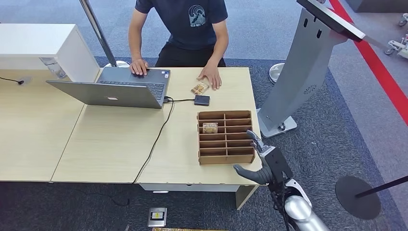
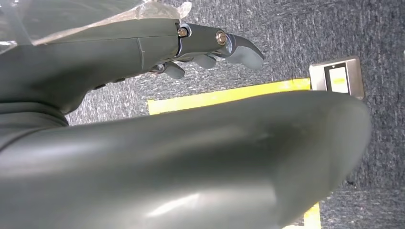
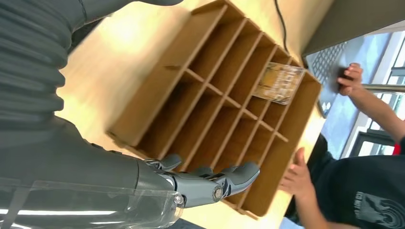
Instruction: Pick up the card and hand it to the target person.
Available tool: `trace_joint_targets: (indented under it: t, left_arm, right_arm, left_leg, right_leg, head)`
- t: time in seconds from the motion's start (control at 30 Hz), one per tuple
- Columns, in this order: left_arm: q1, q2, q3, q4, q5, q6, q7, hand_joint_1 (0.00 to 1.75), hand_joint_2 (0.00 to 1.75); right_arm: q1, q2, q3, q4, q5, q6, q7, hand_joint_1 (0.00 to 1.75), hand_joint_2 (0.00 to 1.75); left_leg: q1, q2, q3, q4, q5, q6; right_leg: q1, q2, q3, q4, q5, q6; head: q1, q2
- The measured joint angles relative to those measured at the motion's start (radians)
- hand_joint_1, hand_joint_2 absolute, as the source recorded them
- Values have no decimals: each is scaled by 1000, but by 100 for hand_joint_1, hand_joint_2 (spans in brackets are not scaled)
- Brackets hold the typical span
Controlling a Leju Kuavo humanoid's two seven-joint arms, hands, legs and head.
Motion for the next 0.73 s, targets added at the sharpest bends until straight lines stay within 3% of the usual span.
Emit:
trace_joint_targets:
  t: [0.73]
  left_arm:
    - [-3,3,0,0,0,-1,2,0,0]
  right_arm:
    - [58,-24,-46,-49,15,-53,-14,0,175]
  left_leg:
    - [0,0,1,0,0,0]
  right_leg:
    - [0,0,0,0,0,0]
  head:
    - [0,0]
